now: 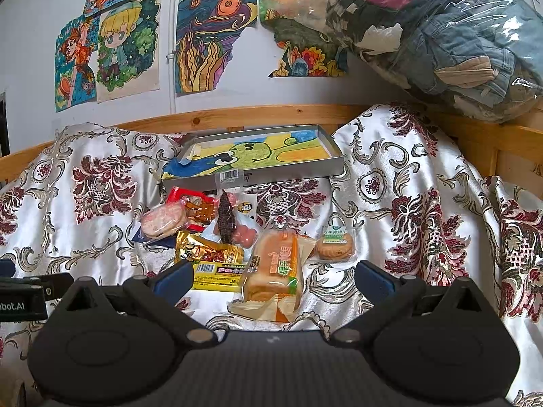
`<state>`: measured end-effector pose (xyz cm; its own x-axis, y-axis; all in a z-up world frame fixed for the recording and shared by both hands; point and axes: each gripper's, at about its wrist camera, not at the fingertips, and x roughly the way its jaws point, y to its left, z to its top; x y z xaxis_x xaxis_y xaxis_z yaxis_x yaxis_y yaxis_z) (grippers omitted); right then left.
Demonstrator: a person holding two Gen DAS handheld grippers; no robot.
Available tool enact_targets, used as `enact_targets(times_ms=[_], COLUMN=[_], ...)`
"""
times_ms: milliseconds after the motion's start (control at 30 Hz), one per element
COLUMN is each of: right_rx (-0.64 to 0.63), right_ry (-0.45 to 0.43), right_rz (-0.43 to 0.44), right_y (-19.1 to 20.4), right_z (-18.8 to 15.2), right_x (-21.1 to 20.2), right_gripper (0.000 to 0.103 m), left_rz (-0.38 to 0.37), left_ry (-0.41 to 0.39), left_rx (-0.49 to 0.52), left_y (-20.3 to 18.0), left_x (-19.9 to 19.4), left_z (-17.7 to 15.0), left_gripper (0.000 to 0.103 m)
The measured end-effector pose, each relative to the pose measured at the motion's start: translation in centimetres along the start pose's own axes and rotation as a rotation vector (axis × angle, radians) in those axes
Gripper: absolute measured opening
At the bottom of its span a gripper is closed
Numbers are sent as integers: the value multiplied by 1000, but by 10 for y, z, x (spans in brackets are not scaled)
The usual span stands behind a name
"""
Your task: Organize snacks
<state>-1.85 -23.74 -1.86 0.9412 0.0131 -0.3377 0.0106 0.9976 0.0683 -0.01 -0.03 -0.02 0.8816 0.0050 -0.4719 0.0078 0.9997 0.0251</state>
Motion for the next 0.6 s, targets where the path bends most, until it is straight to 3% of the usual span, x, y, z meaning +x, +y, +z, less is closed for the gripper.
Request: enact_targets(times_ms=[333, 600], right_rx=[-10, -55], right_ry=[14, 55], right_rz=[7, 66], right_y=[3, 3], right_z=[0, 11], right_x=[2, 9], right_gripper=[103, 103], left_rz=[1, -8], left_ry=[14, 61], left_rx=[-5, -14], left_y=[2, 3], left_x=[2, 14], left_z=[0, 7], left_gripper=[102, 102])
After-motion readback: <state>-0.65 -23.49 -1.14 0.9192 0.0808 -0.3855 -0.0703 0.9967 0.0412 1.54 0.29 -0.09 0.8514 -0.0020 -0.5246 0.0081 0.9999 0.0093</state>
